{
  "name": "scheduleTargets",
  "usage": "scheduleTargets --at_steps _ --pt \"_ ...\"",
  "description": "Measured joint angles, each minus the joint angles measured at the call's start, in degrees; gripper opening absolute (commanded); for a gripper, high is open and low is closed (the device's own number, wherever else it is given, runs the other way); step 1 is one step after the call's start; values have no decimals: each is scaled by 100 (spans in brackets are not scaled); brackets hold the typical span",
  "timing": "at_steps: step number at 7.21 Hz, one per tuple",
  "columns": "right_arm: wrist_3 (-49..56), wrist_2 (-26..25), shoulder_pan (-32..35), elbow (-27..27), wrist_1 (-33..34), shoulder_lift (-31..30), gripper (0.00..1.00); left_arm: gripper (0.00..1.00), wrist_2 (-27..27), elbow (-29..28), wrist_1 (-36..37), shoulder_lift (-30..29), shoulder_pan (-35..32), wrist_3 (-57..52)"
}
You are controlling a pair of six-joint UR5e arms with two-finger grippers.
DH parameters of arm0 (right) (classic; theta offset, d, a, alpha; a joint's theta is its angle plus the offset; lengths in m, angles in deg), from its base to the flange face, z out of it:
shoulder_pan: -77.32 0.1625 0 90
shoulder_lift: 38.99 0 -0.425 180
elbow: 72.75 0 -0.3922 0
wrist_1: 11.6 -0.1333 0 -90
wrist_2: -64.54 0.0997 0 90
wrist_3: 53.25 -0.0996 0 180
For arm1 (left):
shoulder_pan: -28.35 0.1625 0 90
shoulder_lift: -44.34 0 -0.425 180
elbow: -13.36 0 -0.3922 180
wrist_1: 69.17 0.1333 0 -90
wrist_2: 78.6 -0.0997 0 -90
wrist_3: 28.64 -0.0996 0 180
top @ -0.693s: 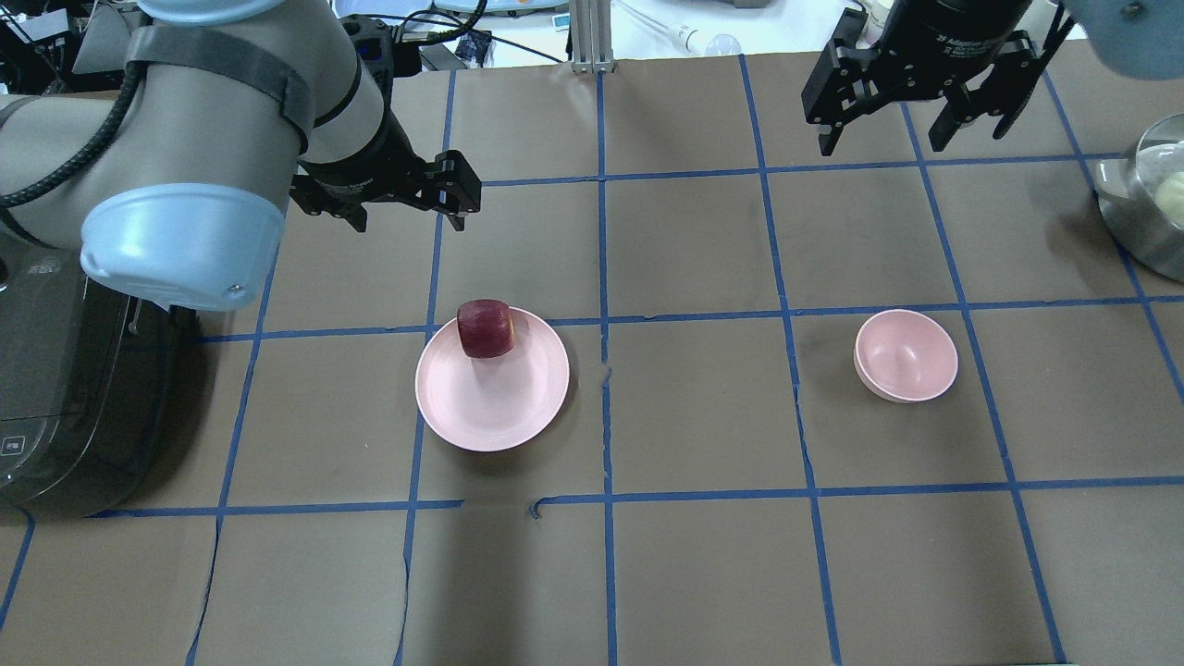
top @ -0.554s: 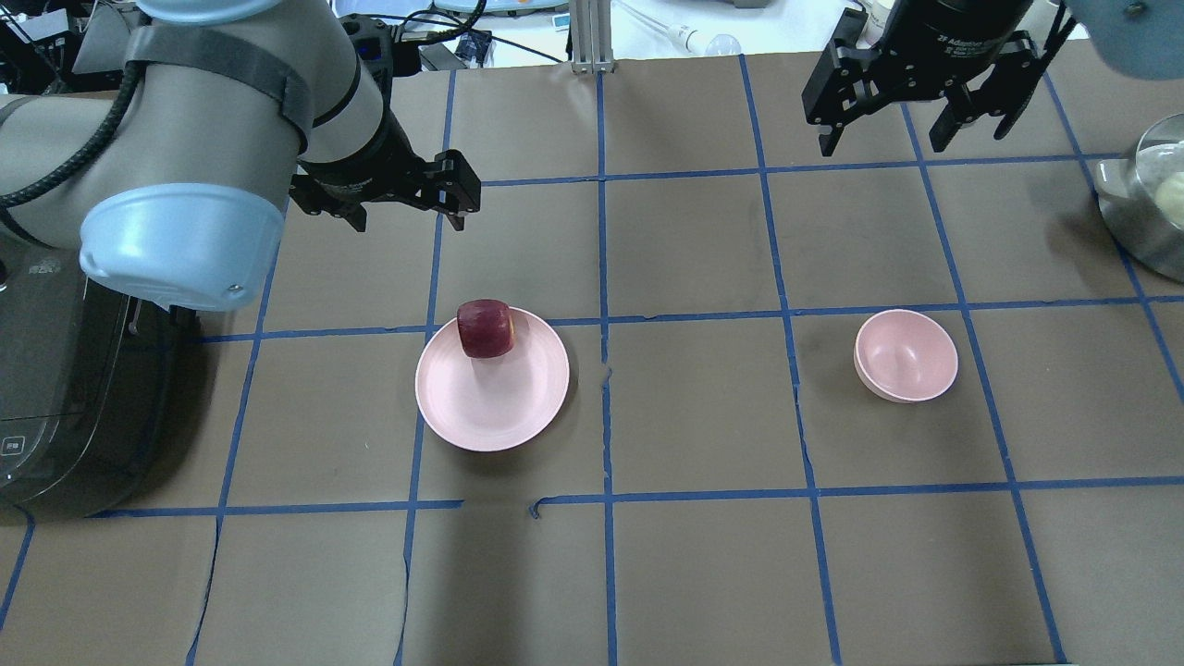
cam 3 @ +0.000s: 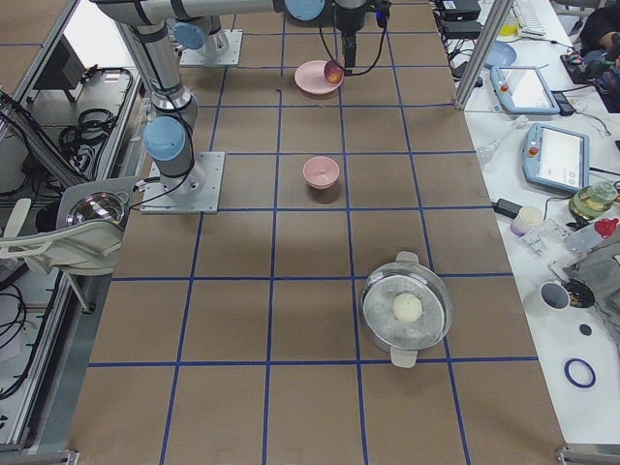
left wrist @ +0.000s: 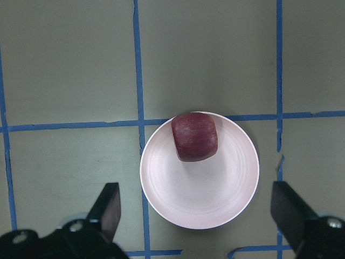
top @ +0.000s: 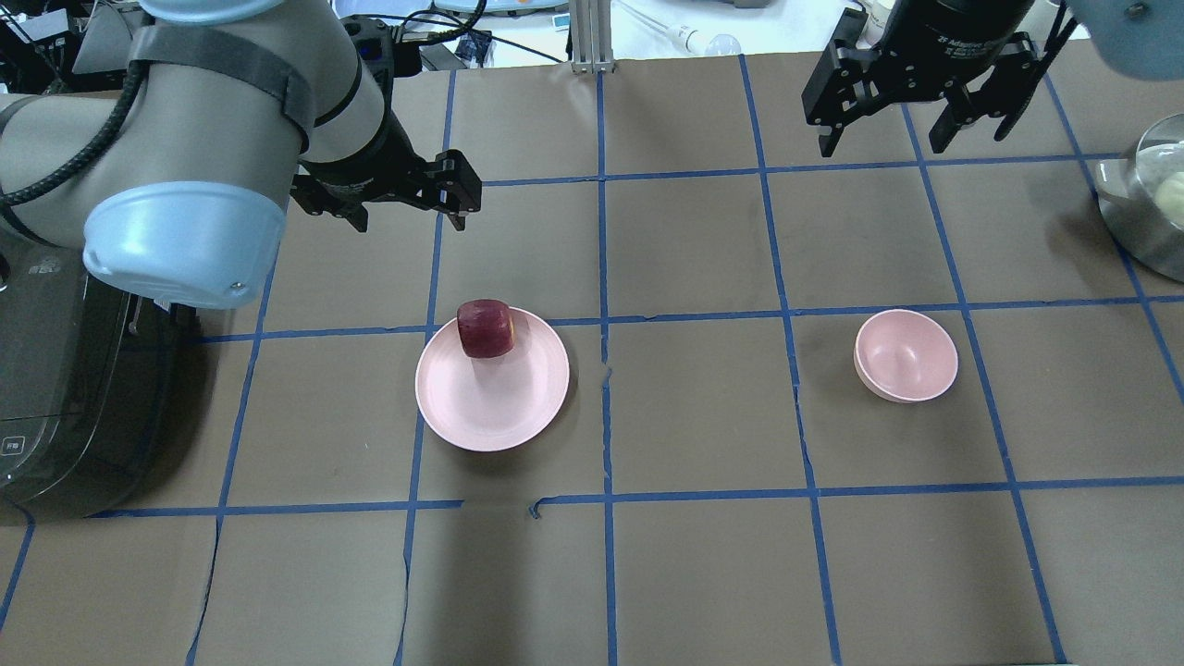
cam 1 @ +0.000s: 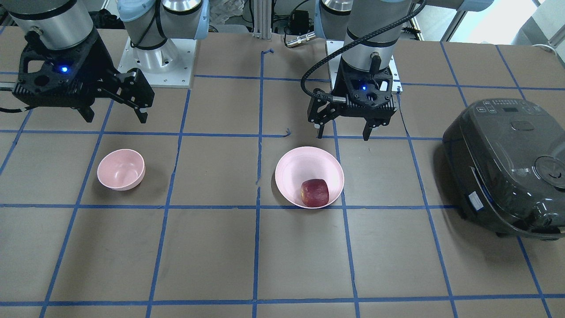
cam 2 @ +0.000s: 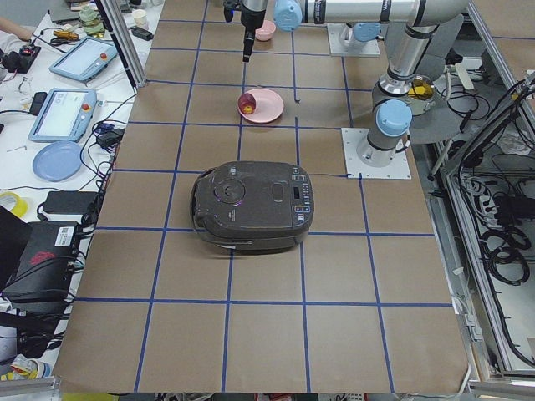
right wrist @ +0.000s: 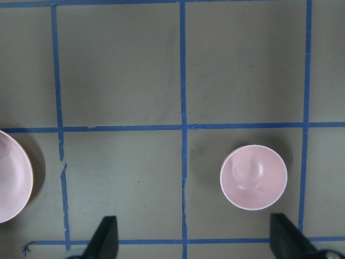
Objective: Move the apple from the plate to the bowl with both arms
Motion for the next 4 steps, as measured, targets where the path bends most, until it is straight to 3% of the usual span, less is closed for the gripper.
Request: scheduleTargets --at_steps 4 --pt "0 9 0 -10 2 0 100 100 28 -732 -1337 -139 75 0"
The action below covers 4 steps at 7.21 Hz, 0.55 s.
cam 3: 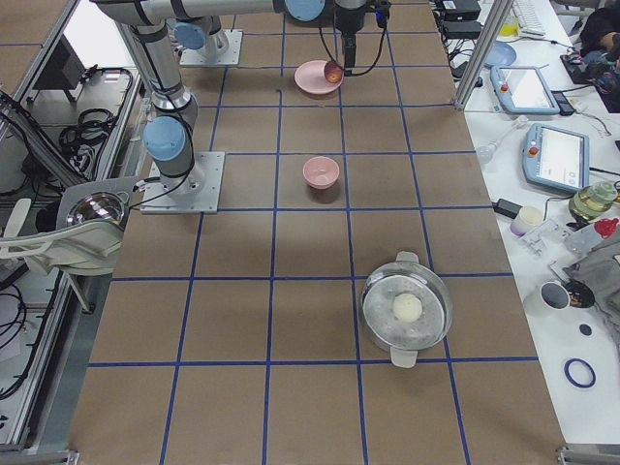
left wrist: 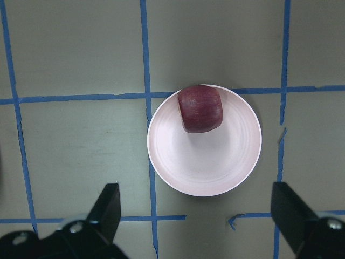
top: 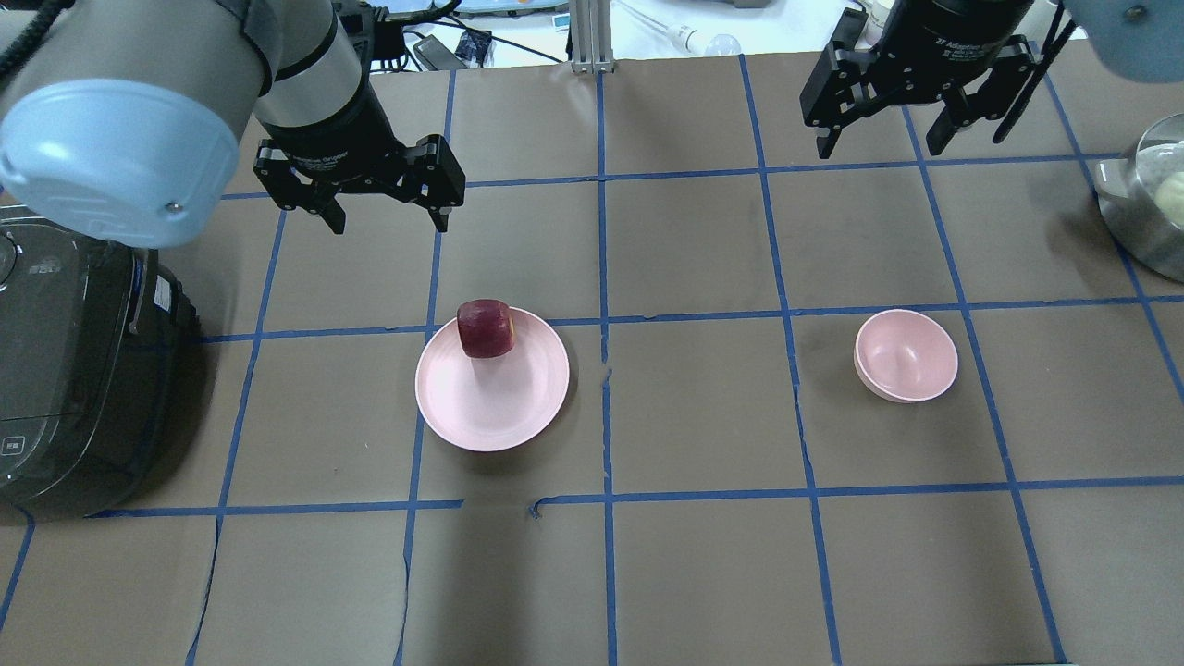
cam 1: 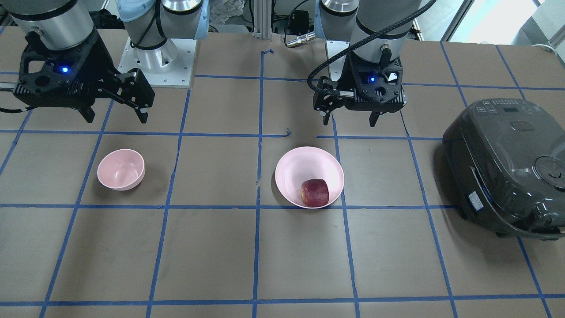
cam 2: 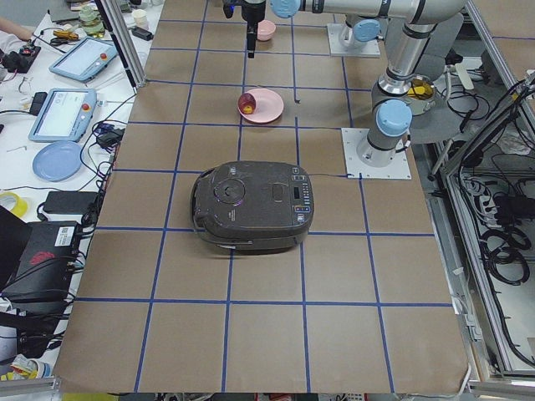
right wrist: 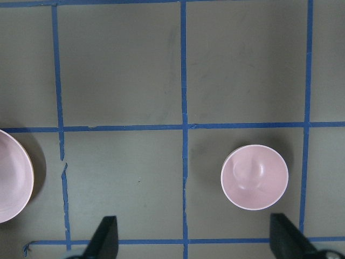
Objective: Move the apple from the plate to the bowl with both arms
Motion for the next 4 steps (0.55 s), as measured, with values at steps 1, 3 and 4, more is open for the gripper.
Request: scheduleTargets --at_steps 1,3,4 --pt "-4 0 0 -2 -1 0 100 100 8 -50 -52 -24 6 0" --pt "-27 0 2 -3 -2 0 100 100 14 -69 -67 -37 13 -2" --pt "-34 0 4 -3 -2 0 100 100 11 -71 -60 -48 14 -2"
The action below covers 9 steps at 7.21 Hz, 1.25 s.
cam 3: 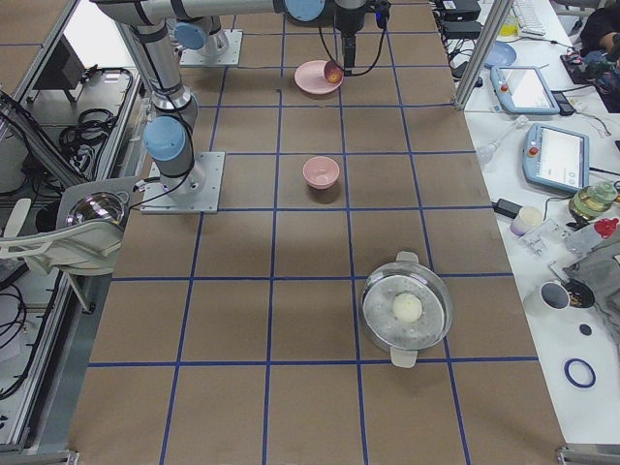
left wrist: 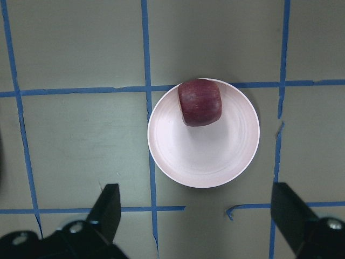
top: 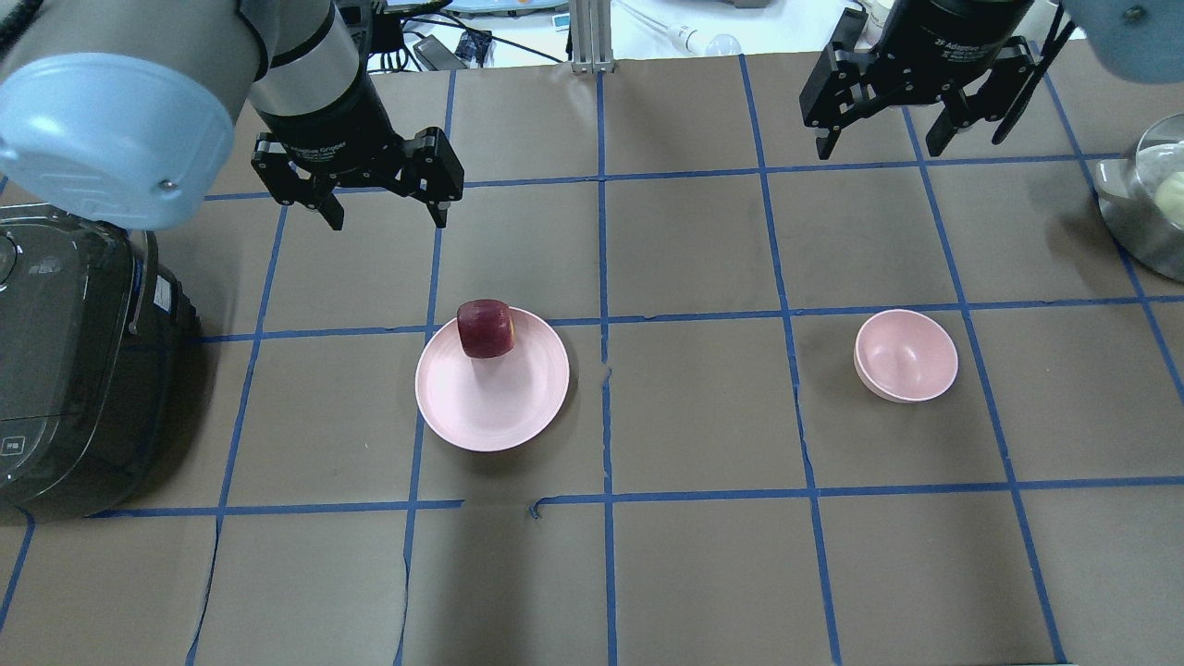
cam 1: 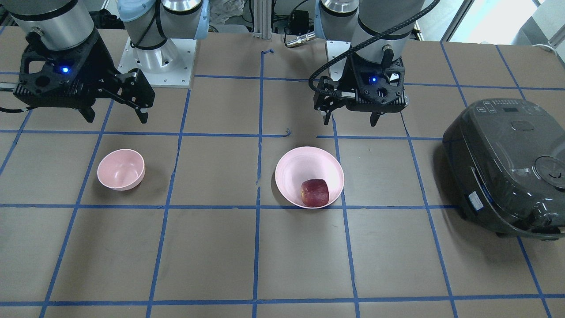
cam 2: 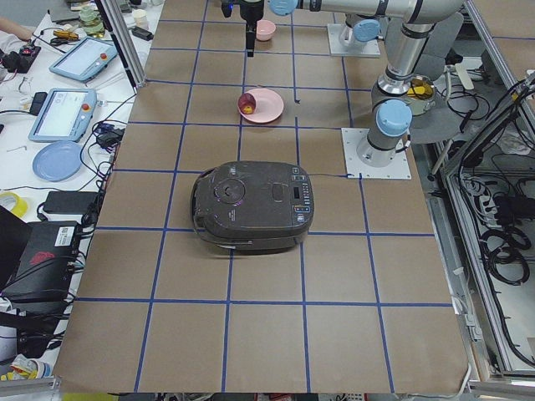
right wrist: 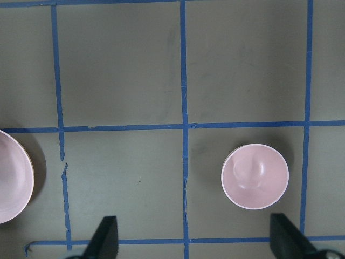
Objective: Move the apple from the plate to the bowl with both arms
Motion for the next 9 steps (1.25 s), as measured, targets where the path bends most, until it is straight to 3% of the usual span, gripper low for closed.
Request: scheduleTargets --at_steps 6,9 --pt "-14 -7 9 -16 7 -4 100 100 -13 152 111 -99 1 16" --pt "-10 14 10 -47 19 0 100 100 109 226 799 -786 1 241"
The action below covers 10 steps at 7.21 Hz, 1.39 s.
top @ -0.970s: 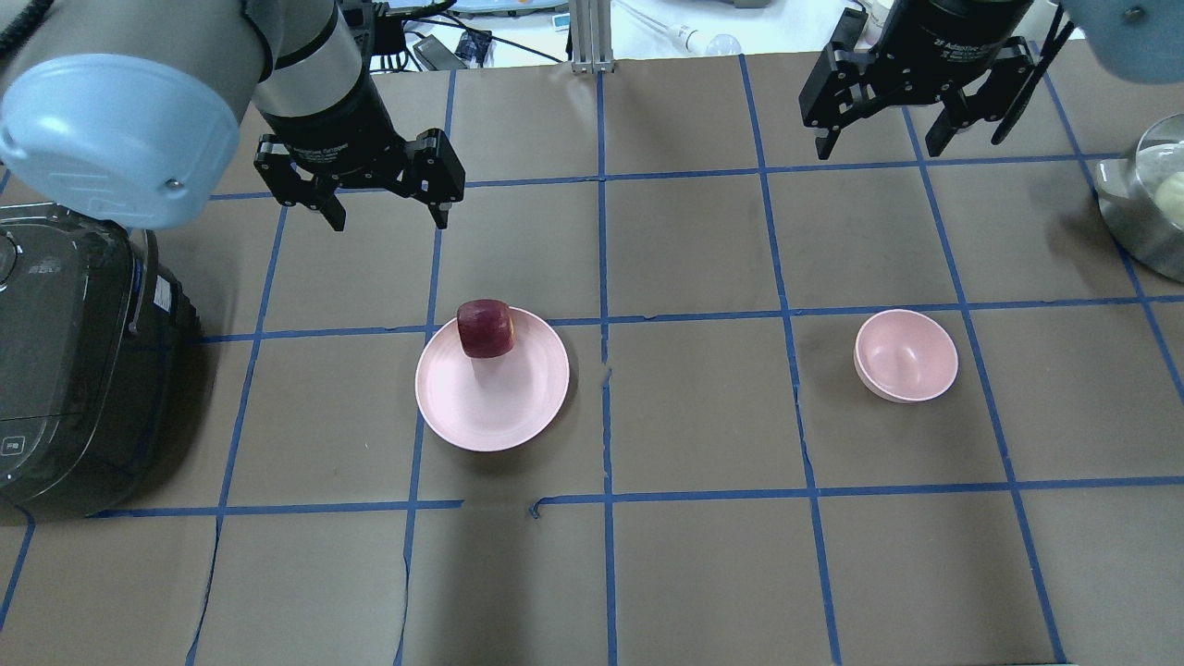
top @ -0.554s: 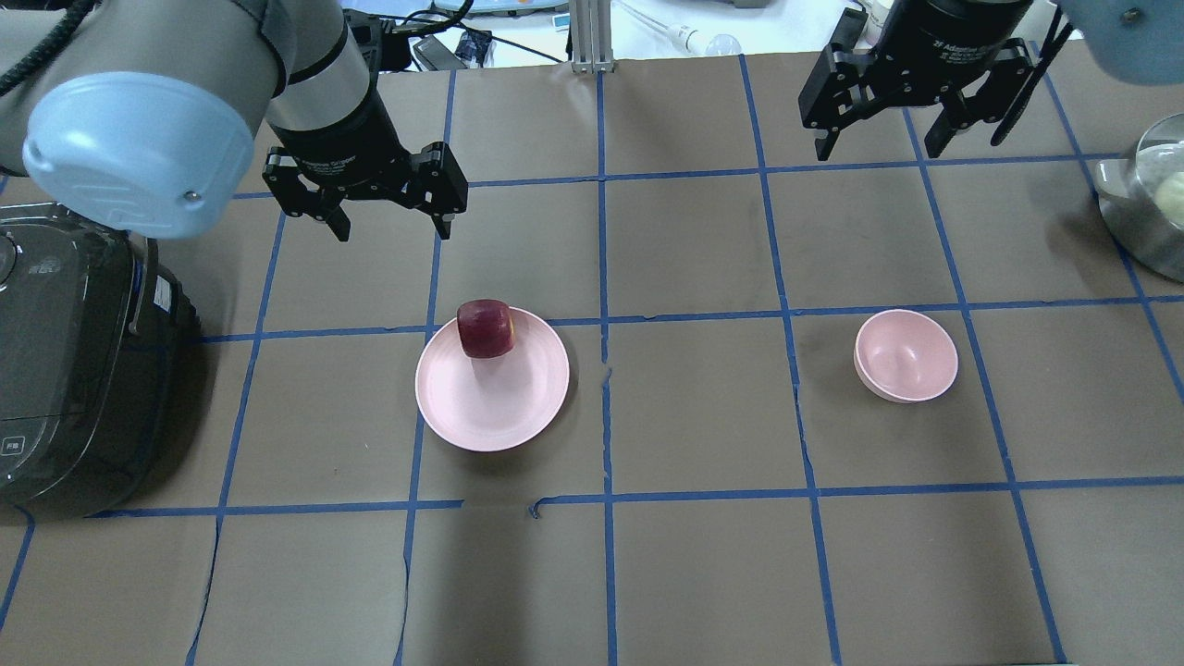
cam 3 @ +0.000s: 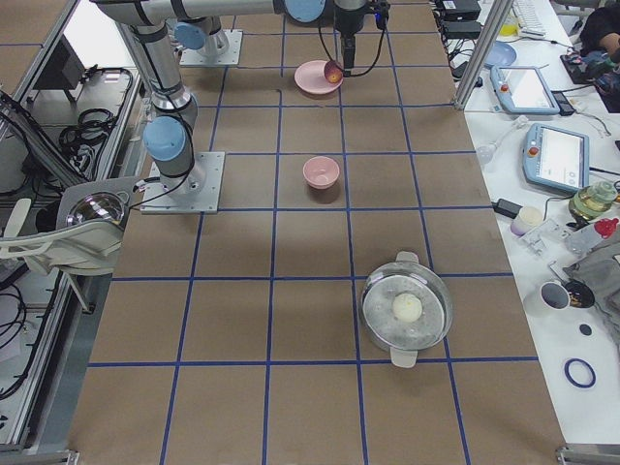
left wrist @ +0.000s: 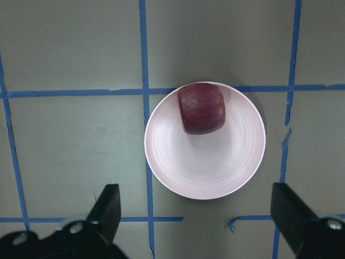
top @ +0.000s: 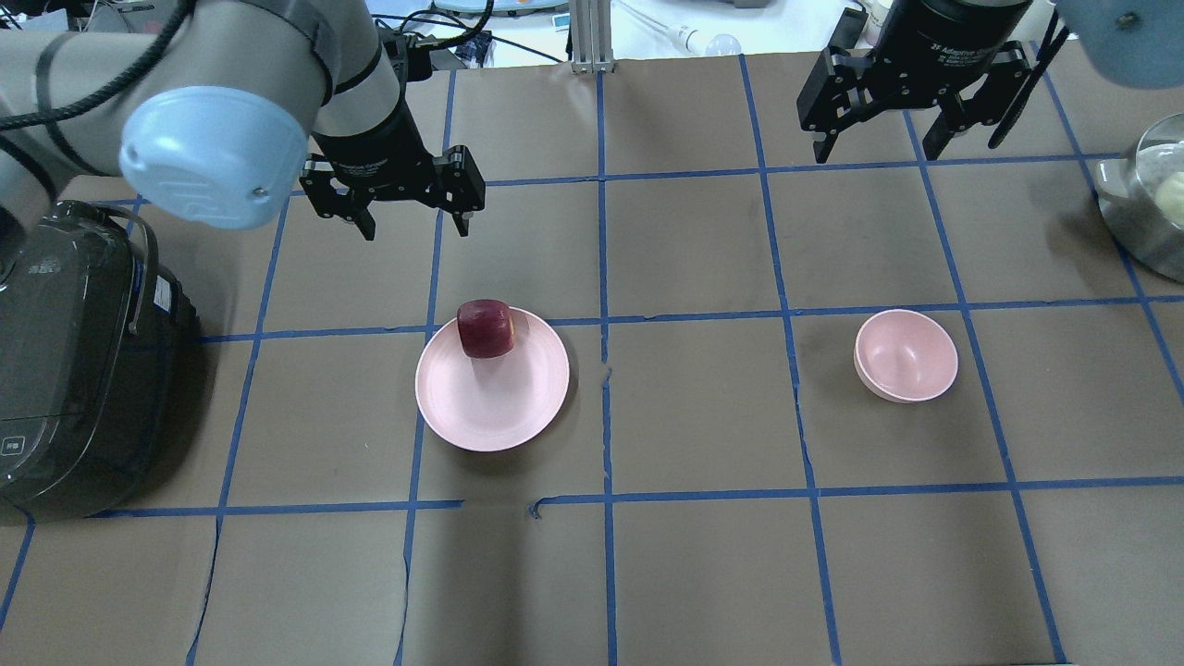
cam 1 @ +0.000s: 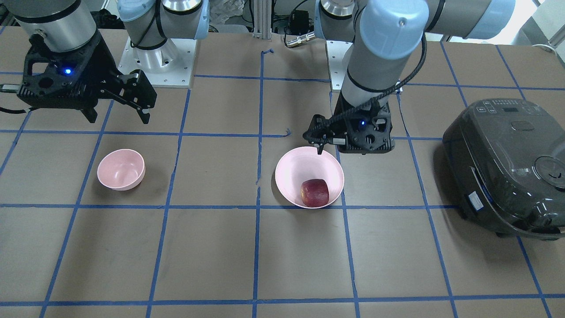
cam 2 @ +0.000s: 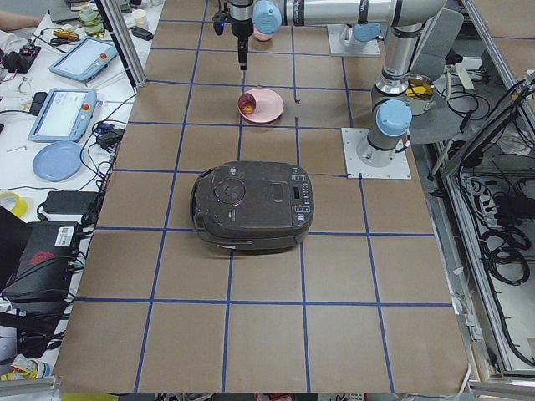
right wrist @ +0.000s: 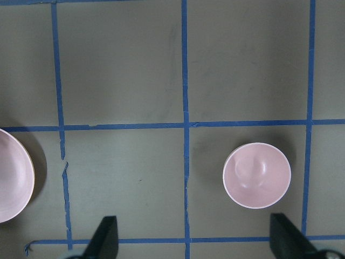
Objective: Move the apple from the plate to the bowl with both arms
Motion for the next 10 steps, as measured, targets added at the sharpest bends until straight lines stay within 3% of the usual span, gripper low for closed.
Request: scheduleTargets --at_steps 4,7,8,9,10 --pt "0 1 -4 -5 8 0 100 100 237 901 1401 -945 0 92" --pt "-1 2 -5 -6 2 0 100 100 261 1119 1752 -1307 -5 58" --pt "-6 -2 -5 -6 0 1 100 87 263 1139 1773 -1373 -14 53" --pt "-7 -4 -5 -6 -1 1 100 32 253 1157 1788 -1421 -21 36" --pt "-13 -5 -5 -6 -1 1 100 21 254 1192 1794 -1440 -24 8"
